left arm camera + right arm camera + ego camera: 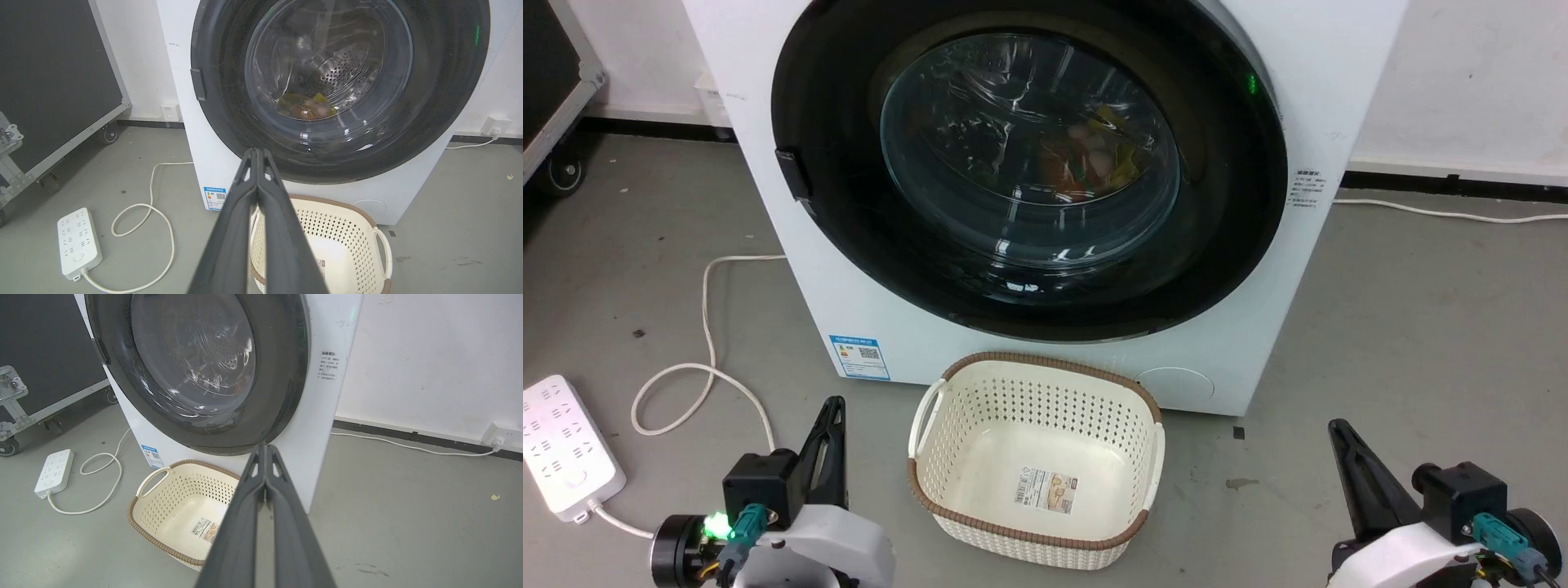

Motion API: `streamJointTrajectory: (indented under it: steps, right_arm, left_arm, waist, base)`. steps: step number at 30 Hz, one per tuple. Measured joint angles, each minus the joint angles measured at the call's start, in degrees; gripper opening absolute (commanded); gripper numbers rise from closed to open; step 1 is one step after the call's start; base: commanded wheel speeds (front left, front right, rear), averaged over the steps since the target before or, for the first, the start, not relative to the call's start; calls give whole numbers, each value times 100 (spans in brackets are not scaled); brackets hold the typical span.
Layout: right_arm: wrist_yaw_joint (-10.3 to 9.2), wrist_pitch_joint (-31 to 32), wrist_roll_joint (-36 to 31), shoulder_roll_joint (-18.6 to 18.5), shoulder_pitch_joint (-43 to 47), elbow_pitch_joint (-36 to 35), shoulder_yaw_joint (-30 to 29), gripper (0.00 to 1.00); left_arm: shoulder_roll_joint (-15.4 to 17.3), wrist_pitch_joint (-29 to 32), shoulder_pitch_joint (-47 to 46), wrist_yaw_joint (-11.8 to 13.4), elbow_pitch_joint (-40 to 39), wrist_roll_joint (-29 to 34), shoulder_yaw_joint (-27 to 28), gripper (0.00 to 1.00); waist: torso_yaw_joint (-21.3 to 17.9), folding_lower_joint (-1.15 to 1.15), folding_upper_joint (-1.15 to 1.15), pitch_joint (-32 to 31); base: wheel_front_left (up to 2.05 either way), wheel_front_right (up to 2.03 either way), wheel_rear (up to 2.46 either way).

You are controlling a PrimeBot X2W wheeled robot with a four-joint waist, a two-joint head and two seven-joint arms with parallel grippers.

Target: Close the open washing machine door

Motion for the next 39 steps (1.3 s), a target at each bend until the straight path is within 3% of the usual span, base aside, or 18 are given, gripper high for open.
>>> streamJointTrajectory:
  steps: [39]
  right_arm:
    - [0,275,-235,0,-66,-212,98,0]
  left_arm:
    - [-261,302,45,-151,-196,543,250,0]
  waist:
    - [-1,0,0,52]
  base:
    - [0,0,0]
